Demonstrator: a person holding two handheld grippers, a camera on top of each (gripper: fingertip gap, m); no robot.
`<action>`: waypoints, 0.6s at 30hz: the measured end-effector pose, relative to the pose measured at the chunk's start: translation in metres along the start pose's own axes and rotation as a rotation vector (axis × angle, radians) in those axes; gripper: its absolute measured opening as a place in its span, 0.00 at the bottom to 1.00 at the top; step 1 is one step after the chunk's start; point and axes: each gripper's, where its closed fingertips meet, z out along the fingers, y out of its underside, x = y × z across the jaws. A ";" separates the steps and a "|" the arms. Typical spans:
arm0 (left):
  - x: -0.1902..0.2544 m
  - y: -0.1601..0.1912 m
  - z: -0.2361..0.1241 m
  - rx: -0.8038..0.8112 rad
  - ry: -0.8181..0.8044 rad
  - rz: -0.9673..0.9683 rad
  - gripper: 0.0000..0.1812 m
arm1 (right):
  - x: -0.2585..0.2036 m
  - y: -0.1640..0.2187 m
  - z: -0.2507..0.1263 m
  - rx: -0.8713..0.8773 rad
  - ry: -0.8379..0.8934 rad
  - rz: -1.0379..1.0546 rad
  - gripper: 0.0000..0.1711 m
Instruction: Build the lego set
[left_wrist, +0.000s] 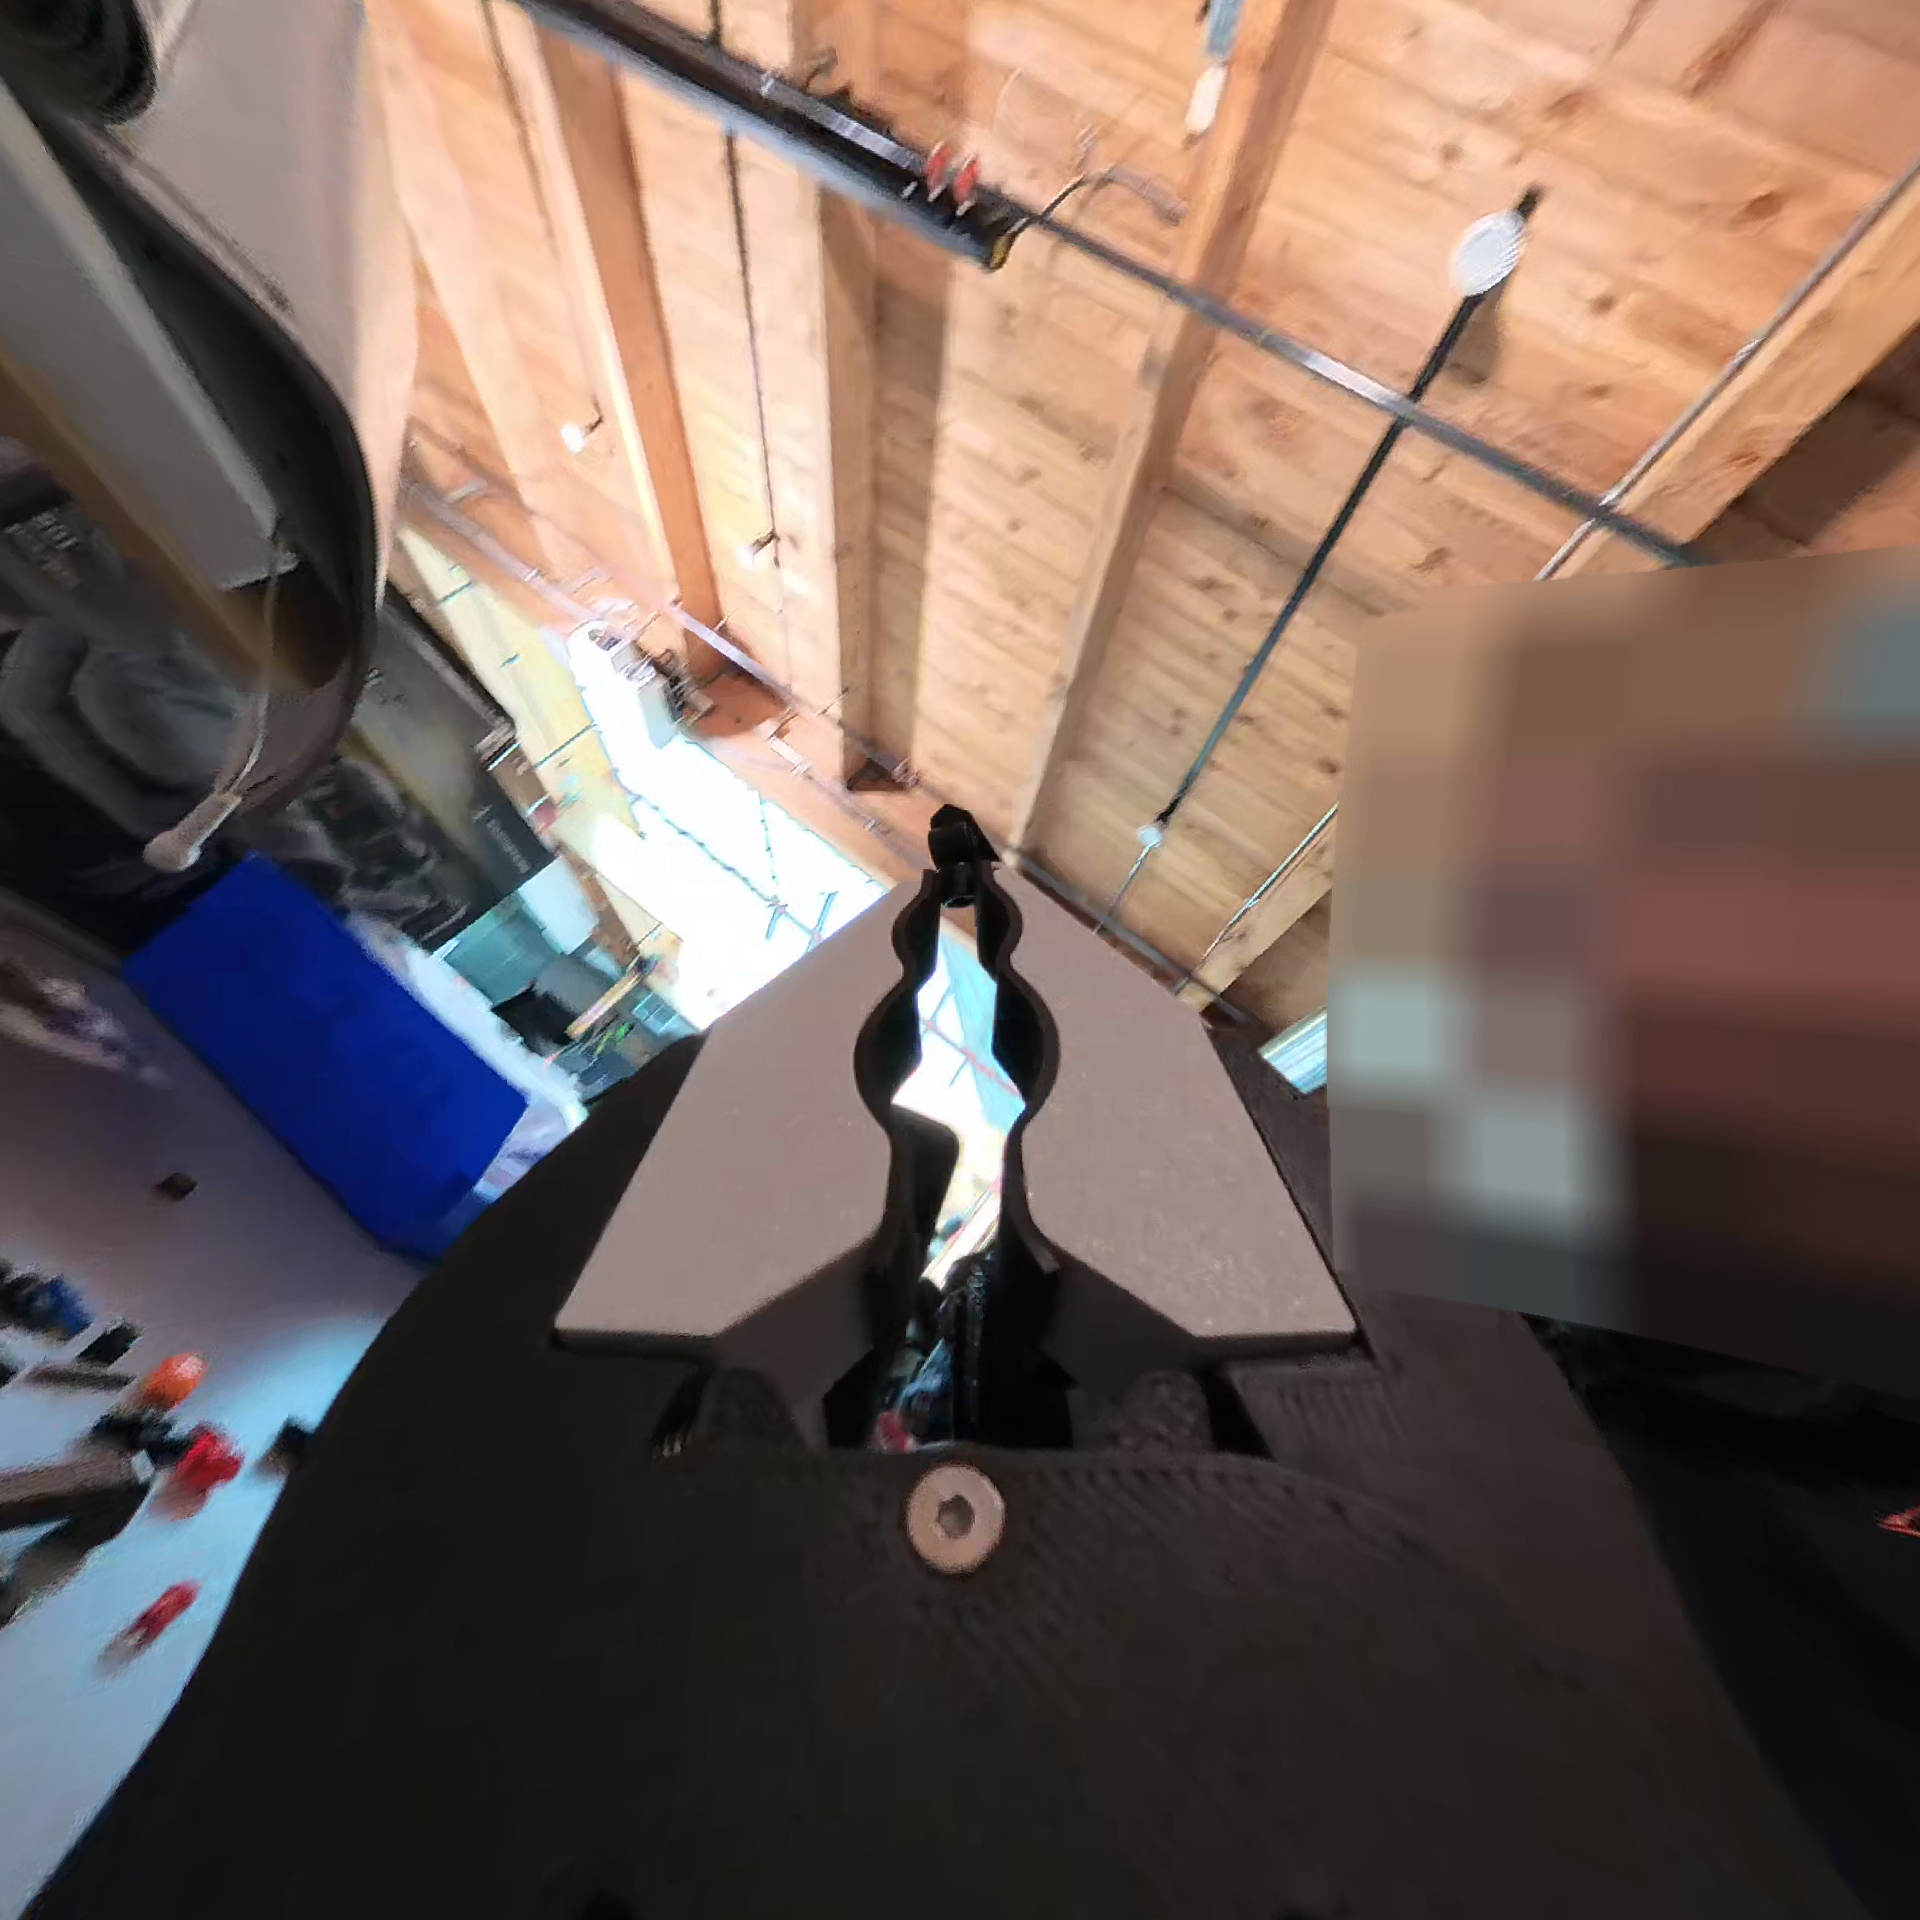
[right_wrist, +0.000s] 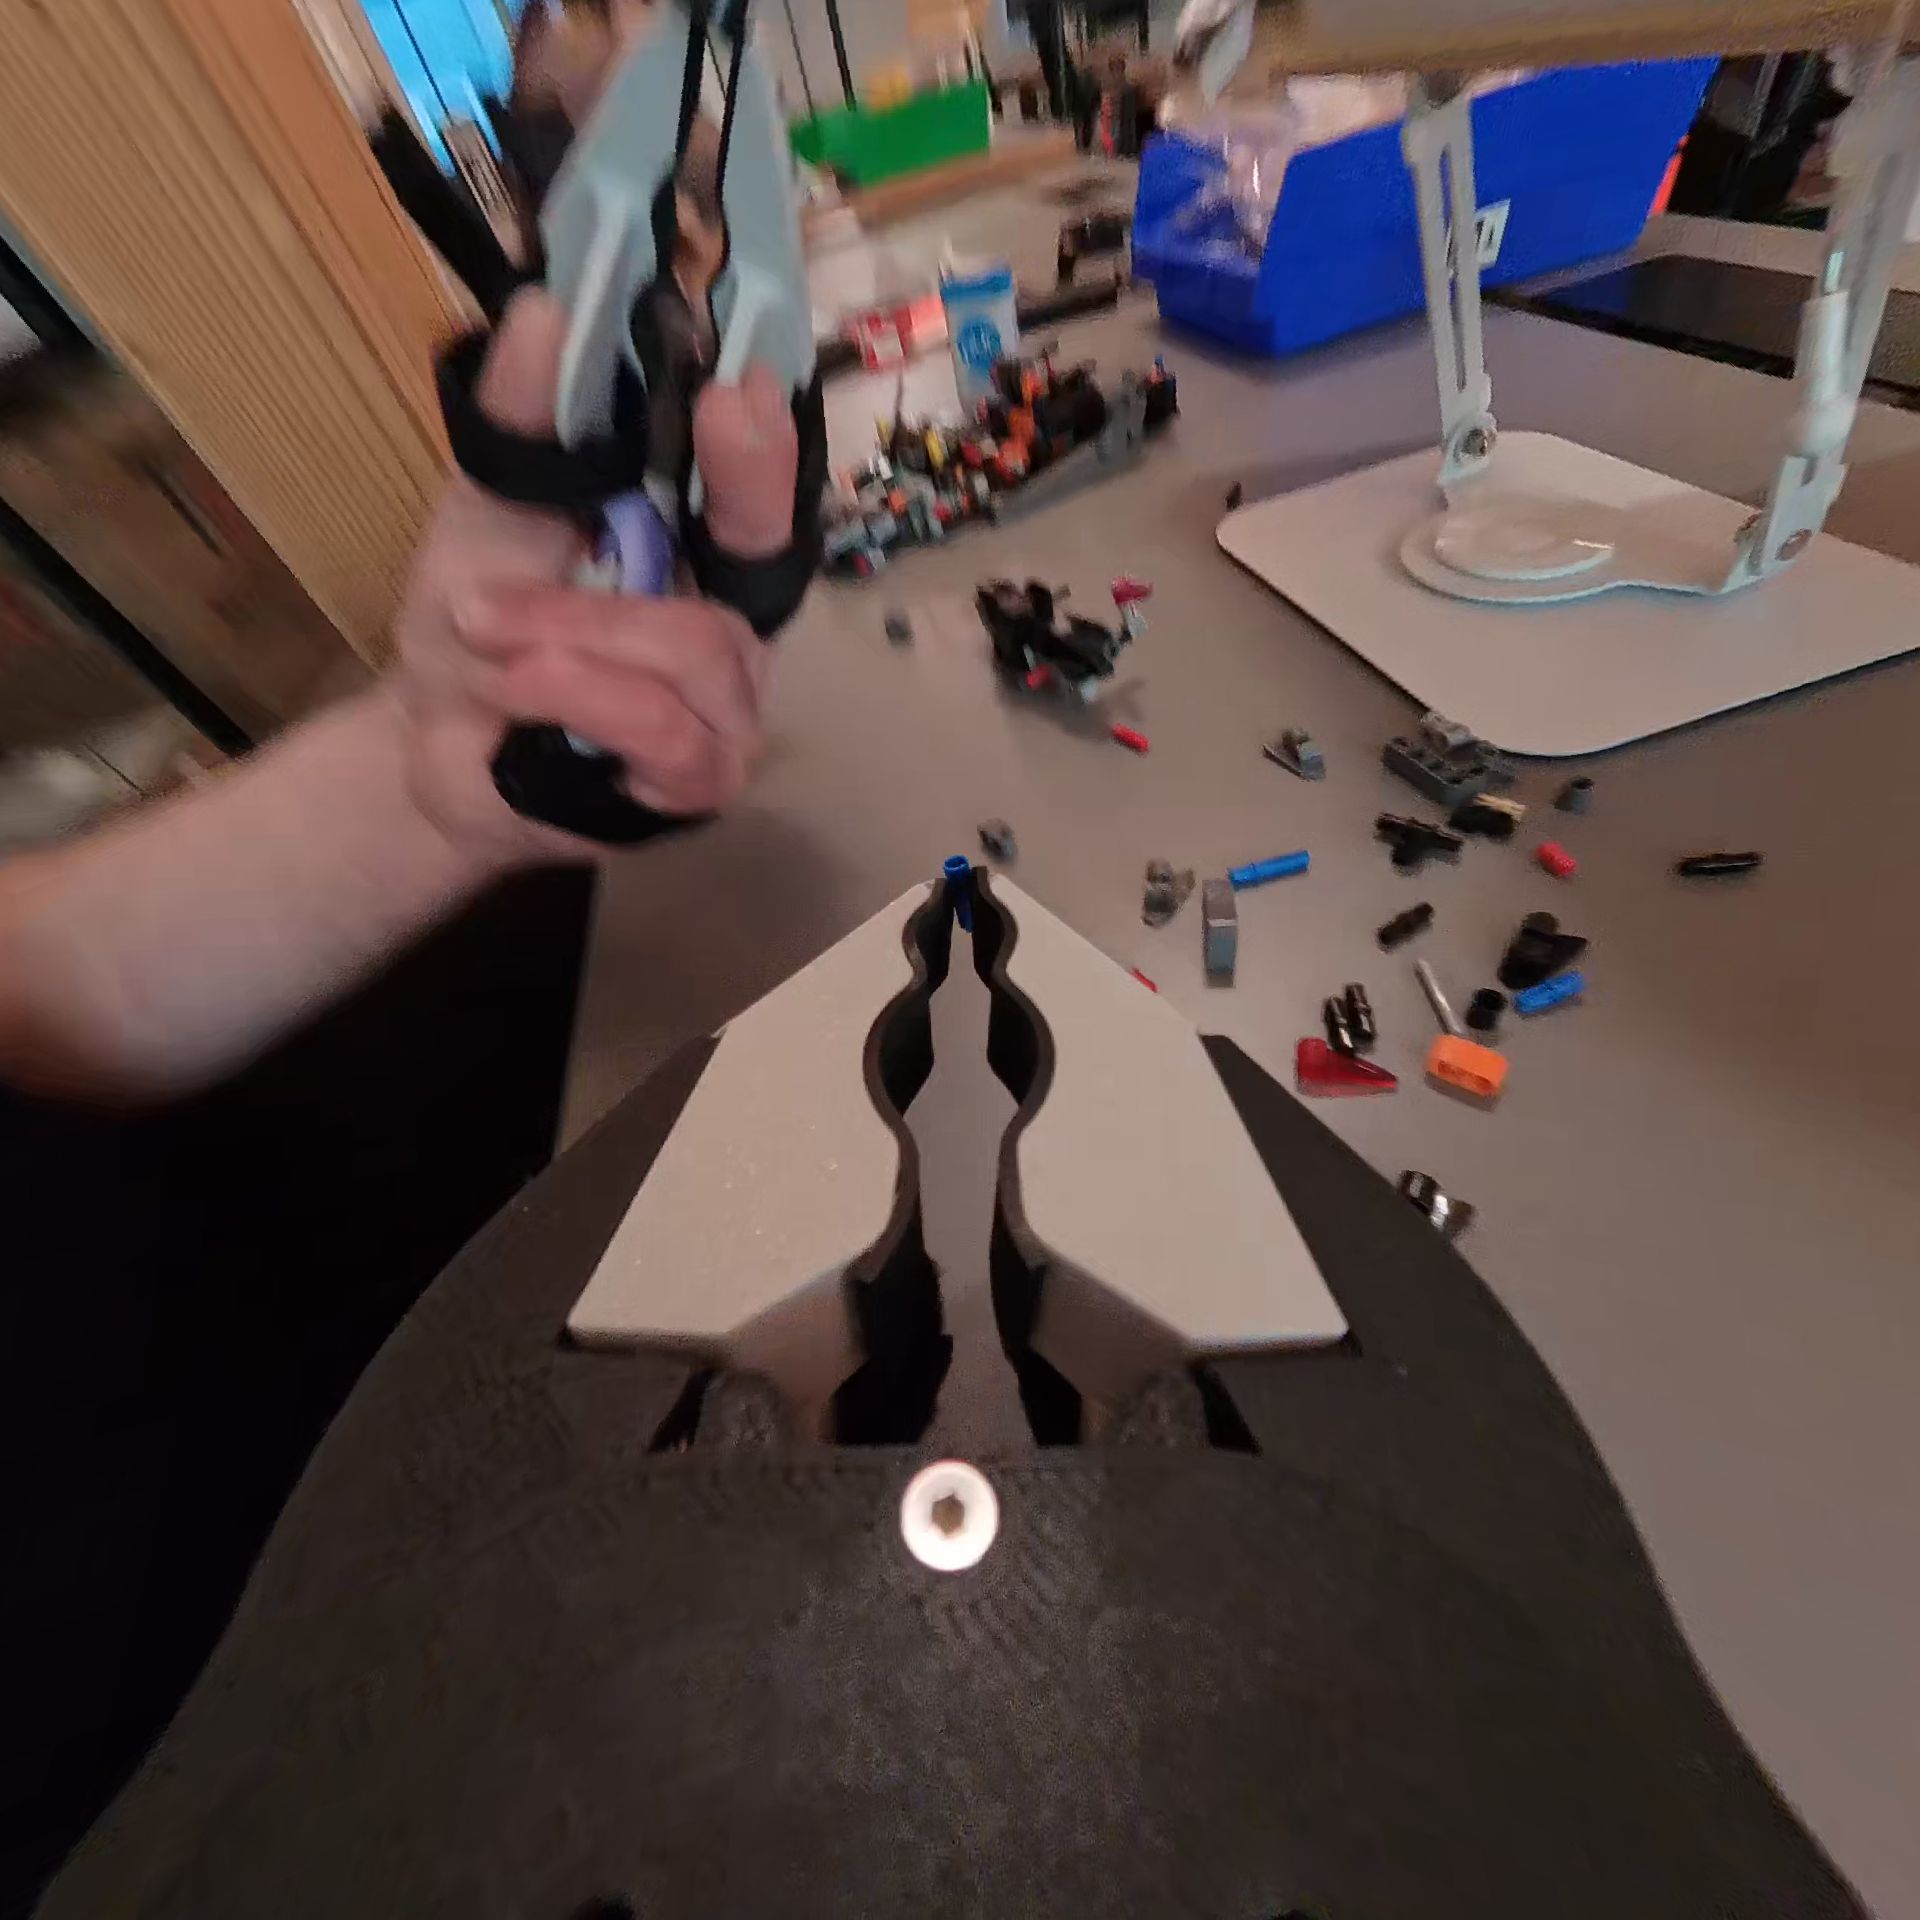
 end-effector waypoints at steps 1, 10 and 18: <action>-0.002 0.001 0.000 -0.024 -0.024 0.009 0.03 | 0.001 0.007 0.002 -0.054 0.030 -0.064 0.00; -0.024 0.017 -0.012 -0.284 -0.338 0.147 0.02 | 0.003 0.054 0.019 -0.344 0.139 -0.432 0.00; -0.040 0.040 -0.029 -0.393 -0.457 0.160 0.02 | 0.003 0.074 0.018 -0.443 0.090 -0.349 0.04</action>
